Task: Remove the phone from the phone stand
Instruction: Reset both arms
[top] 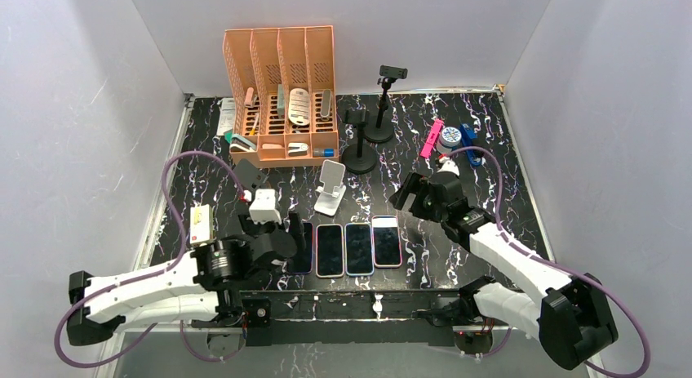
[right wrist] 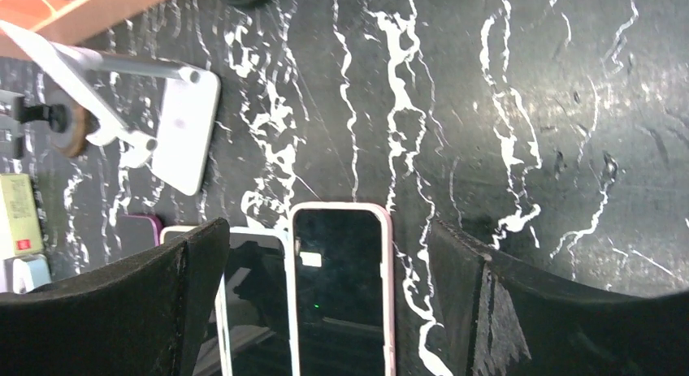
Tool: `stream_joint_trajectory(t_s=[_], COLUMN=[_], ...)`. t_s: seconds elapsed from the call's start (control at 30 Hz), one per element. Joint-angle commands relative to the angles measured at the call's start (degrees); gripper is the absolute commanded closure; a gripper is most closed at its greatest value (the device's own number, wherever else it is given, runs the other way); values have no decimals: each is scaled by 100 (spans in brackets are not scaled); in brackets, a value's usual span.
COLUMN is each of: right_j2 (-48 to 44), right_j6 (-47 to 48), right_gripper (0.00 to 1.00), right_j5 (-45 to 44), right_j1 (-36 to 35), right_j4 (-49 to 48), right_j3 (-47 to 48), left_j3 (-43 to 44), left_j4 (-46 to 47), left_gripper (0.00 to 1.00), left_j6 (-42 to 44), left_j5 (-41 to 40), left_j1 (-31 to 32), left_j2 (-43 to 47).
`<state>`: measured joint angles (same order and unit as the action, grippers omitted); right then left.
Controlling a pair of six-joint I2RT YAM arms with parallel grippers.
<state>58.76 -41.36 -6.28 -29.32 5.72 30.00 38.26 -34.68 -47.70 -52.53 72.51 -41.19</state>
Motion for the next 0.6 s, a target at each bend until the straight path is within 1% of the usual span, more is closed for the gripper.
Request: stream_joint_trajectory(t_s=[0.0, 0.13, 0.17, 0.23, 0.3, 0.4, 0.5, 0.57], right_j2=[-153, -868, -1063, -1318, -1366, -1408, -1724, -2160], right_j6=[-47, 120, 269, 929, 1426, 1977, 2090, 2311], right_gripper=[1, 1, 1, 1, 1, 1, 1, 1], right_j5=[-113, -346, -406, -468, -665, -1216, -1892, -2014], right_j1=[10, -3, -8, -25, -30, -27, -30, -29], right_j4=[-249, -232, -238, -144, 346, 1139, 1486, 1253], right_j3=[463, 1226, 1472, 2022, 2643, 3258, 3074, 2601], left_j3=[564, 1015, 1080, 1119, 1106, 1051, 968, 967], left_j4=[-622, -538, -497, -213, 211, 843, 1300, 1439], left_gripper=[19, 19, 19, 19, 19, 19, 19, 19], left_j6=[-921, 252, 506, 1148, 1723, 2082, 2316, 2337], left_j5=[-488, -360, -354, -229, -52, 1, -19, -32], left_j1=[18, 18, 18, 18, 16, 18, 15, 17], left_j2=[-637, -976, -974, -821, -548, -104, 126, 170])
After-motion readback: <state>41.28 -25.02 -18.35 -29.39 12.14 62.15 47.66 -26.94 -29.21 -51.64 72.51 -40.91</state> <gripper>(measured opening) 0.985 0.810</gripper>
